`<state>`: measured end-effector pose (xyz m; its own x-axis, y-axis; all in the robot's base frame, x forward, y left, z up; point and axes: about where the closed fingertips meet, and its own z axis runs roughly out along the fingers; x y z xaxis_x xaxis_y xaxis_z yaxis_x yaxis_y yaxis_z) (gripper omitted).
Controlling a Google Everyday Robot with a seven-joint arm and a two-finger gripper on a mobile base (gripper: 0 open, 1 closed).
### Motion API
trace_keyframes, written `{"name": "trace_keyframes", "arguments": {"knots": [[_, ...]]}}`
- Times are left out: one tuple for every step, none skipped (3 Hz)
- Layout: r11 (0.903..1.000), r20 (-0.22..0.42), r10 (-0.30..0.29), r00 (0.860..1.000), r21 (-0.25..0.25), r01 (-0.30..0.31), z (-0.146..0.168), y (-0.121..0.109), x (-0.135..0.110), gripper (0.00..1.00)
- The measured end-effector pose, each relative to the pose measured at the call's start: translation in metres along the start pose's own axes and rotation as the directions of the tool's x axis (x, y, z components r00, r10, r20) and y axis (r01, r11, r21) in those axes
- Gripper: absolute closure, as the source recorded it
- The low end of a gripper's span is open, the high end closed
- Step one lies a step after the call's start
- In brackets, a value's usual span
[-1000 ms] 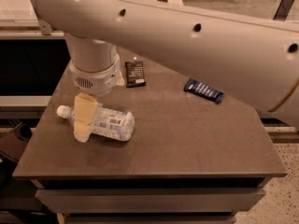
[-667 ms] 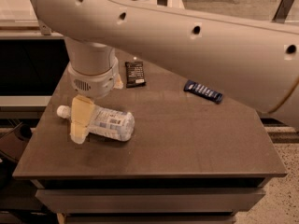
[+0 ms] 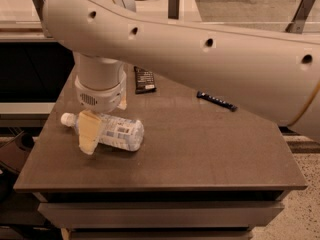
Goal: Place blue plastic bottle upright
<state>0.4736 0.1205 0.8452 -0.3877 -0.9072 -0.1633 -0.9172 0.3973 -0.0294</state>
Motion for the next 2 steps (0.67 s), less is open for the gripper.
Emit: {"name": "trace_keyframes", "arguments": {"knots": [[1.0000,0.001,-0.001,1.000,0.001,0.001,0.0000,0.0005,-0.0004,0.43],[1.0000,0.002,-0.003,1.000,0.002,0.003,0.0001,0.0010,-0.0005,0.65]]}}
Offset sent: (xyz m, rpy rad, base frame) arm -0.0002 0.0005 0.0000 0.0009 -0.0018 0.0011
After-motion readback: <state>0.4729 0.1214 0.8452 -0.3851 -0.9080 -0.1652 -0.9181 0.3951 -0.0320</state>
